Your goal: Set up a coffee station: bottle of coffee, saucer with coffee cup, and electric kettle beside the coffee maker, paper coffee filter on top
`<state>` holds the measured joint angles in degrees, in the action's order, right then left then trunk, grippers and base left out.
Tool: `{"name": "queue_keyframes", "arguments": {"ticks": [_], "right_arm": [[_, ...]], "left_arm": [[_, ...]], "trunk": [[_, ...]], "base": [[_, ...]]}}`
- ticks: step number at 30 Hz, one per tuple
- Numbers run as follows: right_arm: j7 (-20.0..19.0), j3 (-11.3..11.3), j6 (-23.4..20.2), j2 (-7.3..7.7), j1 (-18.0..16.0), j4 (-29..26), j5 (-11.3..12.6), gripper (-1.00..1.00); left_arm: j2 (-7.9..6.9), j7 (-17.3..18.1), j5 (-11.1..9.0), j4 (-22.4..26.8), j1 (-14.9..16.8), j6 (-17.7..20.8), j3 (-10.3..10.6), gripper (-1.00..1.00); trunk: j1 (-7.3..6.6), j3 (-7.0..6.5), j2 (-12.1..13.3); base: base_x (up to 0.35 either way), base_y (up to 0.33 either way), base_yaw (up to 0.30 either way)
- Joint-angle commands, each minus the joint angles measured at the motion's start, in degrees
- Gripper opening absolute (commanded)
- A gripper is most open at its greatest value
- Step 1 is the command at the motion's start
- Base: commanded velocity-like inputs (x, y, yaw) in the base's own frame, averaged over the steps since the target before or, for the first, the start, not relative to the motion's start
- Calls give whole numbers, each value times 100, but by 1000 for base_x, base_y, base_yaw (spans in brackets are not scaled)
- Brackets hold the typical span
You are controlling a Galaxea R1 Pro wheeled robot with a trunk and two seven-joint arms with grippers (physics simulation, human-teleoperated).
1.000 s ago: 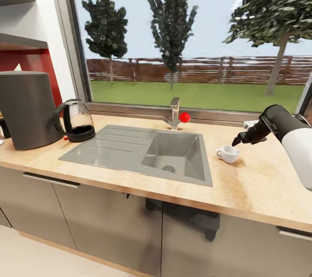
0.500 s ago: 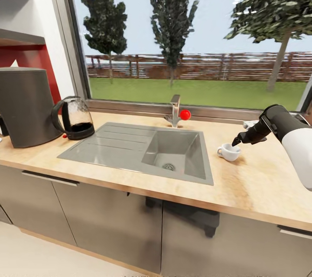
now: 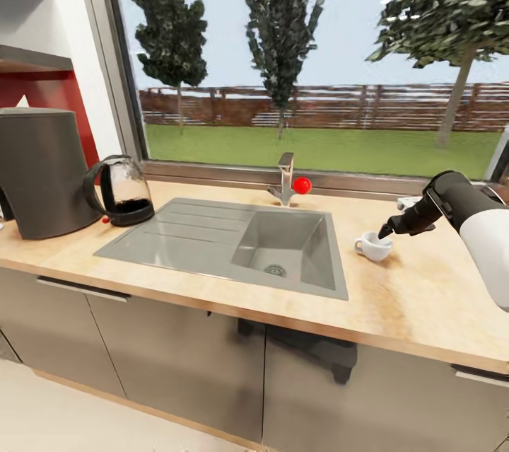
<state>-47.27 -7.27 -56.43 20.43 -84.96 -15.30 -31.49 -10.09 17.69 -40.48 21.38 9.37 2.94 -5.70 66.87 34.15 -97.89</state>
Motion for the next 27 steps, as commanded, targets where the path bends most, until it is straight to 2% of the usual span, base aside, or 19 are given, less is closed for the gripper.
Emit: {"name": "queue_keyframes", "arguments": {"ticks": [1, 12, 27], "right_arm": [[-45, -46, -15, 5, -3, -9, -15, 100], [-56, -46, -12, 5, -3, -8, -15, 100], [-80, -46, -8, 5, -3, -8, -15, 100]], "left_arm": [[1, 33, -48, -2, 3, 31, -20, 100], [-1, 33, -48, -2, 3, 32, -19, 100], [-1, 33, -48, -2, 3, 32, -18, 100]], "trunk": [[-2, 7, -3], [-2, 14, -3], [-2, 91, -3]], "base": [[-172, 0, 0], [-38, 0, 0], [0, 0, 0]]}}
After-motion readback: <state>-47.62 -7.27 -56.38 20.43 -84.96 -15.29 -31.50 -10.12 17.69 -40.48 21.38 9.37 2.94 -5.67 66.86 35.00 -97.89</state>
